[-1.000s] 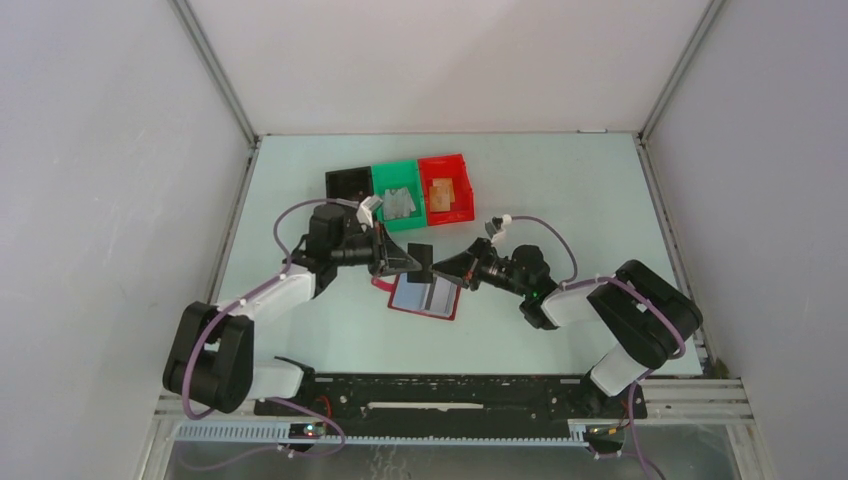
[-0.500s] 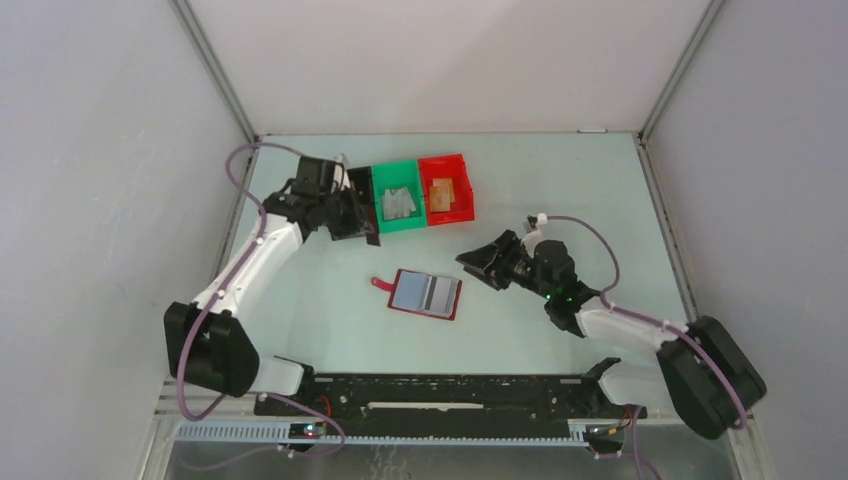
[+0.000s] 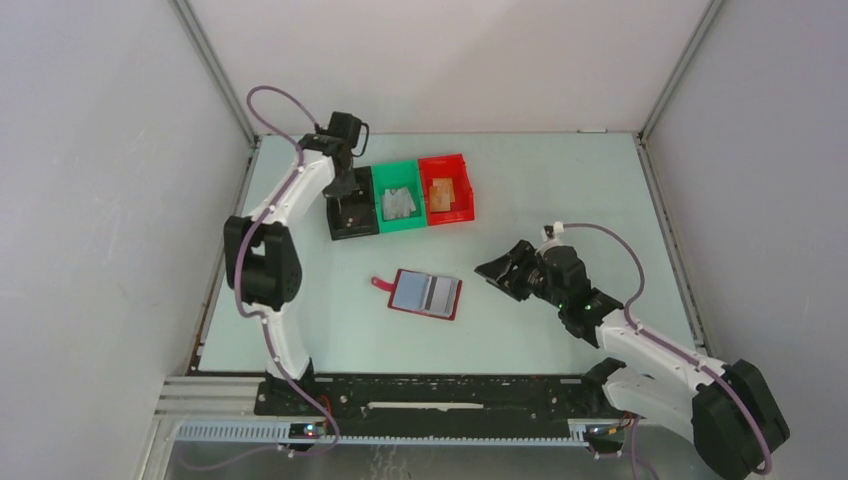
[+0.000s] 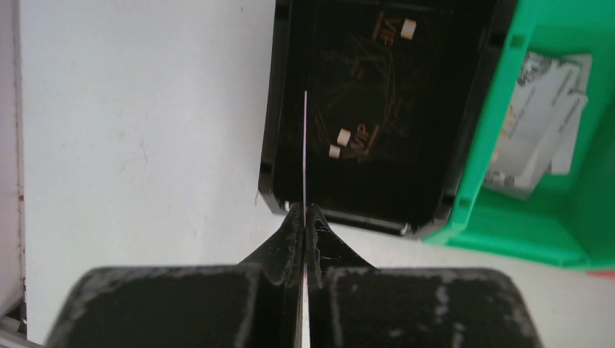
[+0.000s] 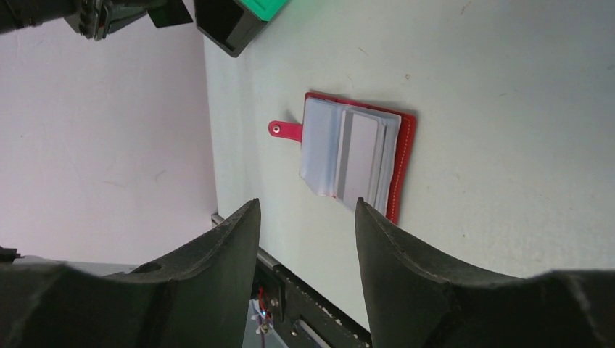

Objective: Take the credit cards out of the card holder
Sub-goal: Place the credit card in the storage box, then remove the credit card from the card holder.

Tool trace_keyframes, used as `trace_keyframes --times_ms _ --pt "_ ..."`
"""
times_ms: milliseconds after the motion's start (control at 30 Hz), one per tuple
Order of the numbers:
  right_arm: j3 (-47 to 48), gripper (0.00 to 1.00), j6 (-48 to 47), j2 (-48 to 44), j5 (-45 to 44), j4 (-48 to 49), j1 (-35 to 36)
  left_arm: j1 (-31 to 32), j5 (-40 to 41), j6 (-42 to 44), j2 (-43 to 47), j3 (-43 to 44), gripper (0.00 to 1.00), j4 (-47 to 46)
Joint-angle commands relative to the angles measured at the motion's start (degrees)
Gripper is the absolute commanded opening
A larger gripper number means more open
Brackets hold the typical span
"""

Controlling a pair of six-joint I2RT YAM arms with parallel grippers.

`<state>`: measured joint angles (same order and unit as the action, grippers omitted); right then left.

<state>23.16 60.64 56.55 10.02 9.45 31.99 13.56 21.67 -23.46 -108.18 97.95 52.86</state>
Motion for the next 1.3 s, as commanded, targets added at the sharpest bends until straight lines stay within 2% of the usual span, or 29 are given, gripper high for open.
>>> trace_keyframes --times_ms 0,267,533,667,733,767,833,967,1100,1267 --pt "0.0 0.59 -1.5 -3.1 -2.6 -4.2 -0.1 -0.2 8.1 1.2 -4.9 7.8 0.0 1.2" --pt "-1.0 0.59 -1.0 -6.8 -4.5 -7.5 -0.1 -0.2 6.7 2.5 -13.2 13.5 0.0 0.3" --pt "-1.2 0.59 -0.8 -8.4 -5.6 -9.2 -0.1 -0.2 7.3 3.2 -18.2 13.9 0.01 -1.5" --pt "-1.2 0.59 -0.9 -8.7 -5.8 -9.2 -0.1 -0.2 7.6 3.0 -19.7 15.0 0.17 -0.8" --pt "-1.2 0.59 -0.8 -8.9 -5.9 -9.2 0.0 -0.2 6.8 2.9 -19.0 14.8 0.36 -0.8" --pt "-1.2 0.59 -0.8 -9.0 -5.9 -9.2 -0.1 -0.2 6.1 2.9 -18.4 14.7 0.41 -1.0" --pt "-1.2 0.59 -0.8 -9.0 -6.0 -9.2 0.0 -0.1 4.3 3.1 -16.9 14.5 0.44 -1.0" --pt "-1.2 0.59 -0.7 -8.1 -5.9 -8.9 0.0 0.7 2.0 2.9 -10.9 11.8 0.44 -1.4" --pt "-1.1 0.59 -0.5 -5.5 -6.0 -7.1 0.9 2.0 -2.4 2.0 0.9 4.3 0.43 -4.3" --pt "0.1 0.59 0.0 0.6 -7.2 -3.4 4.4 2.7 -18.4 -1.1 14.6 -11.5 0.43 -13.0"
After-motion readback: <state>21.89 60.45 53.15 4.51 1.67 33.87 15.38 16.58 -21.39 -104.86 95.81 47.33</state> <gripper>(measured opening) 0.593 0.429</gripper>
